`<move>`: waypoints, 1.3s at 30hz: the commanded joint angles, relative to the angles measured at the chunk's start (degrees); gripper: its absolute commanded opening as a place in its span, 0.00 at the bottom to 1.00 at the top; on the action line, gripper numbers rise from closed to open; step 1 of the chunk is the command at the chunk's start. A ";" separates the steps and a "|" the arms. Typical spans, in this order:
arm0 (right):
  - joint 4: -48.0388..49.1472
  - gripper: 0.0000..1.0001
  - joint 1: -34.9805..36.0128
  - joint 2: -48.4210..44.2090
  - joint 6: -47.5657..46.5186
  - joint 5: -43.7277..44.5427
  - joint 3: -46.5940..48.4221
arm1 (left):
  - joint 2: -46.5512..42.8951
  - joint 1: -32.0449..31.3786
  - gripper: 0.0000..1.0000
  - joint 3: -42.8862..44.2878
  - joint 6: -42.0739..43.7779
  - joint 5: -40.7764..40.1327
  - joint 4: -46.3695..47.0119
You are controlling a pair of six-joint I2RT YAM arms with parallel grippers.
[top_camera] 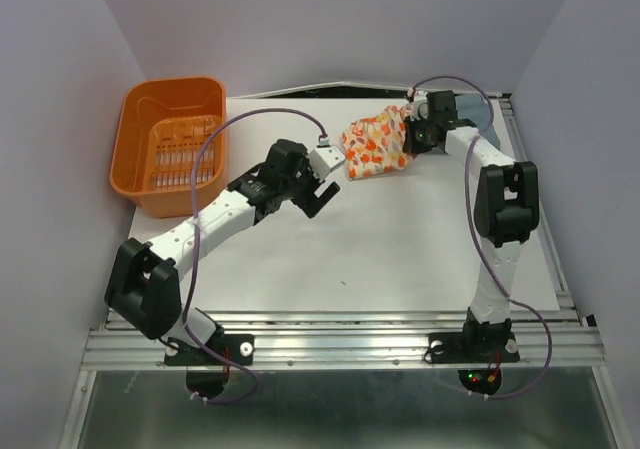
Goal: Fold and stack the skirts
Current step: Neatly place the folded skirt to the corner
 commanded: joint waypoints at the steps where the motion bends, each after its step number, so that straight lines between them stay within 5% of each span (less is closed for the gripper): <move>1: -3.41 0.01 -4.95 1.83 -8.95 3.63 10.55 | -2.93 1.44 0.98 -2.48 -2.51 1.74 -2.33; 19: -7.73 0.01 -9.79 7.46 -16.96 4.78 29.73 | -1.17 2.76 0.98 -0.90 -1.45 1.65 -3.73; 39: -9.04 0.01 -17.69 6.14 -14.15 -1.46 30.09 | 0.23 2.85 0.98 -0.02 -0.49 1.30 -5.14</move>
